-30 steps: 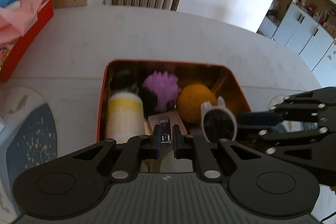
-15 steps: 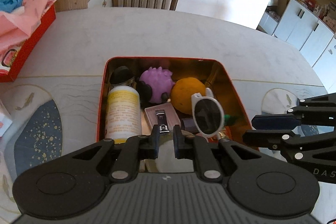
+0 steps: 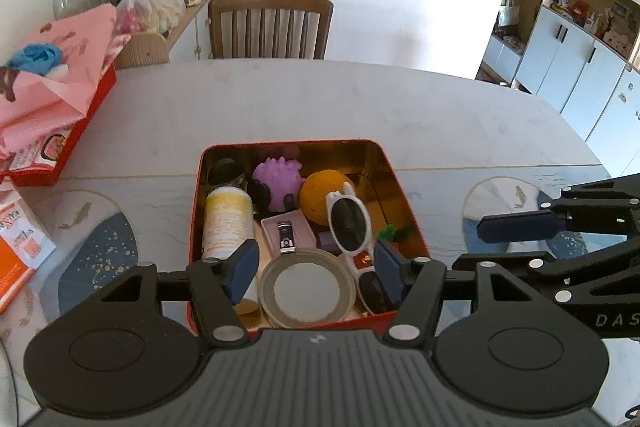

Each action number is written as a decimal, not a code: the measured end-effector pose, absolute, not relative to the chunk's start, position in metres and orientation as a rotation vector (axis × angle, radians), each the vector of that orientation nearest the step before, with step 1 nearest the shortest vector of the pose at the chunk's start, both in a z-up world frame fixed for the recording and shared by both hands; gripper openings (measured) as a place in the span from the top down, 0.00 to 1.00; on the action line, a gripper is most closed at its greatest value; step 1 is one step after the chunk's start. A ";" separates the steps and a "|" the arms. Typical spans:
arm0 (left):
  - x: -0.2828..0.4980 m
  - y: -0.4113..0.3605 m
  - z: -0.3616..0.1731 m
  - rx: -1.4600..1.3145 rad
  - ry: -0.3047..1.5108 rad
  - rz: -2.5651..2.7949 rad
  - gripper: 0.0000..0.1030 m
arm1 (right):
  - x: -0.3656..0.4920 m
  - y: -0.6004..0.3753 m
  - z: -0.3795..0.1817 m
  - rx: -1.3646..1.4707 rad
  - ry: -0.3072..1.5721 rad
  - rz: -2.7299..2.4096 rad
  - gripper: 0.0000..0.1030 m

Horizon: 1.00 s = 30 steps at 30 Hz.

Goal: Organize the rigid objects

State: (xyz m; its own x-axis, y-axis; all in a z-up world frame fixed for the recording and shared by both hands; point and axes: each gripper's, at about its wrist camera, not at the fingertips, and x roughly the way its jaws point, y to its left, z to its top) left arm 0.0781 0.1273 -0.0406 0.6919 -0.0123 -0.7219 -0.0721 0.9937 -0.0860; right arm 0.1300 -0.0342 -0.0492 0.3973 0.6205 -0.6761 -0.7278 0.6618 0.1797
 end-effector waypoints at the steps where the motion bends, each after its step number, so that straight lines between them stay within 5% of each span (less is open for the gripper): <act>1: 0.075 0.125 -0.038 -0.108 0.799 0.037 0.34 | 0.129 -0.037 -0.048 -0.148 0.782 0.856 0.58; 20: 0.036 0.100 -0.013 -0.142 0.732 0.077 0.14 | 0.095 -0.086 -0.026 -0.073 0.668 0.890 0.01; 22: 0.033 0.097 -0.012 -0.140 0.719 0.077 0.00 | 0.093 -0.089 -0.023 -0.067 0.656 0.892 0.00; 30: 0.025 0.094 -0.011 -0.187 0.707 0.079 0.00 | 0.089 -0.103 -0.020 -0.037 0.647 0.879 0.00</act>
State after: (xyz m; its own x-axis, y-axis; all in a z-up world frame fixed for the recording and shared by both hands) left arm 0.0250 0.0944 -0.0113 0.7584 0.0090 -0.6517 -0.1353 0.9803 -0.1440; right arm 0.0888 -0.1033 -0.0200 0.4614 0.7035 -0.5405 -0.7251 0.6501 0.2272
